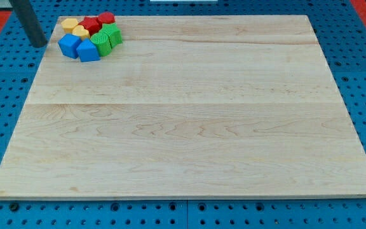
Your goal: Slide the red star along with green star slightly right
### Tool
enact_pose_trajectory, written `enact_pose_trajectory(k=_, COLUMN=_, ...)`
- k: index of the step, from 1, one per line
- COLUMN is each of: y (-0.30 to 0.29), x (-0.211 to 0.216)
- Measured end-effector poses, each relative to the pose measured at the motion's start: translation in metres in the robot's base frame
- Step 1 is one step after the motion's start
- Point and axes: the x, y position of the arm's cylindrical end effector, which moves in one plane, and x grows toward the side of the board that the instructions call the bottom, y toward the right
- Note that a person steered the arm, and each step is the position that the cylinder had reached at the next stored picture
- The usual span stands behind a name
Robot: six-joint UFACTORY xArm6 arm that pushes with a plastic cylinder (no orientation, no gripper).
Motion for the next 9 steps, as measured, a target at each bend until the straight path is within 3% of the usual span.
enact_pose_trajectory(k=2, y=0.007, x=-0.079)
enact_pose_trajectory(k=3, y=0.058, x=-0.082)
enact_pose_trajectory(k=4, y=0.076, x=-0.059)
enact_pose_trajectory(k=7, y=0.107, x=-0.054)
enact_pose_trajectory(k=9, y=0.211, x=-0.054)
